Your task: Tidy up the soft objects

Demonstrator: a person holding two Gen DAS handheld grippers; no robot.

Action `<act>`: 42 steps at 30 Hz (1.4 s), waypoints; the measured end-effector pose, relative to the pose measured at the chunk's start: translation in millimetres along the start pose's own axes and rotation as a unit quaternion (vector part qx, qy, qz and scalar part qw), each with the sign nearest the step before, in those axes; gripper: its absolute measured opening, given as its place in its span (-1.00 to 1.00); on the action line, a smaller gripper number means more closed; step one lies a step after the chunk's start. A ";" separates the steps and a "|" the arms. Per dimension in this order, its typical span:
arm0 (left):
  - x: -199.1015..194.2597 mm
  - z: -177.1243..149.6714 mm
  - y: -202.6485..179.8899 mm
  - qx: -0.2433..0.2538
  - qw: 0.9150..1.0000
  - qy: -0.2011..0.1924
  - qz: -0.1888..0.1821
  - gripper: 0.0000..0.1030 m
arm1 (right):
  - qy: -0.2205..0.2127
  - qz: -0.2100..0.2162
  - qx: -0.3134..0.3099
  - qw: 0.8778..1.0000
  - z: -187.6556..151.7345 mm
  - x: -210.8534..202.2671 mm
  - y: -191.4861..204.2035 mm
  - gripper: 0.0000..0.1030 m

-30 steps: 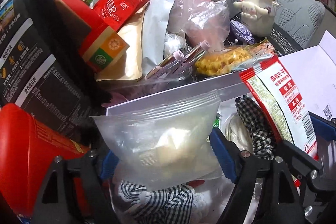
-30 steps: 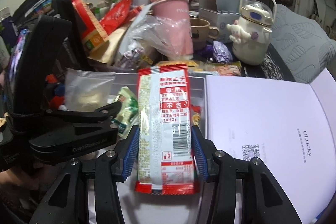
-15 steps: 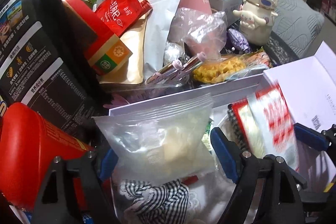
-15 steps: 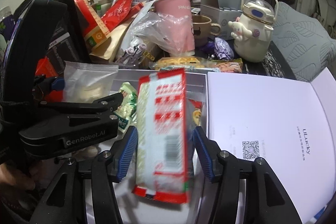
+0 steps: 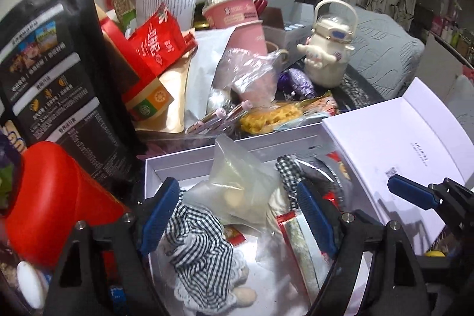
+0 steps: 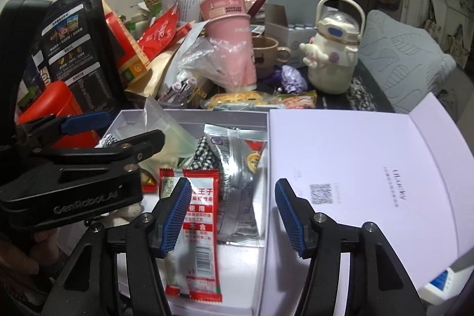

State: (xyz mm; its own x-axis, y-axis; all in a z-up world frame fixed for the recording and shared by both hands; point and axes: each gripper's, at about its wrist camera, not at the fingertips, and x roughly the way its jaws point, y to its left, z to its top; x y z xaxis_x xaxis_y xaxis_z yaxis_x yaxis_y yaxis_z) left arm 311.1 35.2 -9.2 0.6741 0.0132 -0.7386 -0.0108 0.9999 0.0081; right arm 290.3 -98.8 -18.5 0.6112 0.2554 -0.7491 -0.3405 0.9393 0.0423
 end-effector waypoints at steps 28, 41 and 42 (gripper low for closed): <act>-181.9 -1.6 -2.2 0.004 0.988 -0.154 -0.003 0.59 | -0.150 -0.032 -0.005 0.988 -1.9 -172.4 18.6 0.26; -253.1 -40.0 4.6 0.005 0.980 -0.198 -0.013 0.94 | -0.209 -0.039 -0.010 0.977 -36.2 -250.3 35.7 0.63; -256.5 -42.6 5.1 0.005 0.980 -0.200 -0.014 0.94 | -0.211 -0.042 -0.011 0.977 -39.6 -254.7 37.3 0.68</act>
State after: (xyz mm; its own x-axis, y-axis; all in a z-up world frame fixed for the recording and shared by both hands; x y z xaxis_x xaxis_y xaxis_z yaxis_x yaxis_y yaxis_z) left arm 106.7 36.8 151.5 0.9094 -0.0169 -0.4156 0.0184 0.9998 -0.0003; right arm 93.6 -137.9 147.7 0.8761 0.2534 -0.4102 -0.2889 0.9570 -0.0258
